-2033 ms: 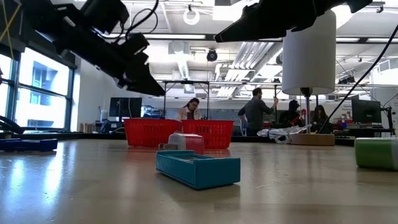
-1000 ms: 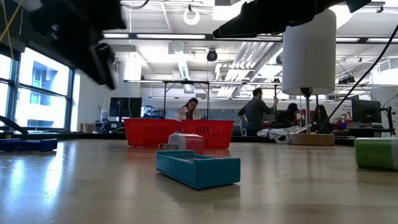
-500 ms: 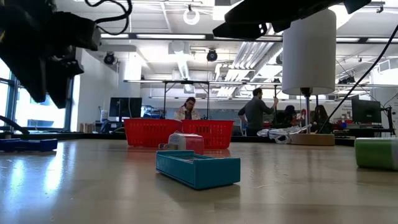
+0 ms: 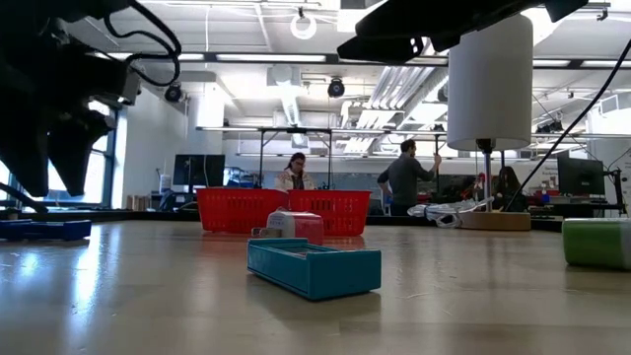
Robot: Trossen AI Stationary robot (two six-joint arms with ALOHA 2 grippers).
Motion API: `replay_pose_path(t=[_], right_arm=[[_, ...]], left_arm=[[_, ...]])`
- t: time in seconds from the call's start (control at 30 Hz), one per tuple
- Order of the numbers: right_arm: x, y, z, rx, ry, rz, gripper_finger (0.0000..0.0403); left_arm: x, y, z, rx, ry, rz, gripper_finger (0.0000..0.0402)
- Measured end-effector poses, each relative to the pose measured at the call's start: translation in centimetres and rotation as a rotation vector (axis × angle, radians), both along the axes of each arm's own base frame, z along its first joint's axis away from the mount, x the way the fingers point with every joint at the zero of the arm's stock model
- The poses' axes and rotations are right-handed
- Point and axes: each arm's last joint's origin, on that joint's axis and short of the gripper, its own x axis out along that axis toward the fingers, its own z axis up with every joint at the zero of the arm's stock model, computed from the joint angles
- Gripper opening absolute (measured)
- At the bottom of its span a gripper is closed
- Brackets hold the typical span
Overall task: Pick & Place Office items
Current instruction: Put the dark blue digital clock into the right red bin
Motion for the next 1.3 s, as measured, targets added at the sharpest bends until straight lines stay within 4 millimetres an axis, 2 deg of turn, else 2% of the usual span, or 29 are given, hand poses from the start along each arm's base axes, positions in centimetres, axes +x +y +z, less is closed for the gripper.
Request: replay_pose_path(t=[0.5, 1.3], right_arm=[[0.2, 0.0, 0.6, -0.004, -0.062, 0.004, 0.0325], [0.3, -0.6, 0.5, 0.001, -0.054, -0.018, 0.0325]], left_arm=[[-1.6, -0.4, -2.0, 0.021, 0.052, 0.023, 0.0268], [-1.3, -0.5, -2.4, 0.003, 0.005, 0.021, 0.0268]])
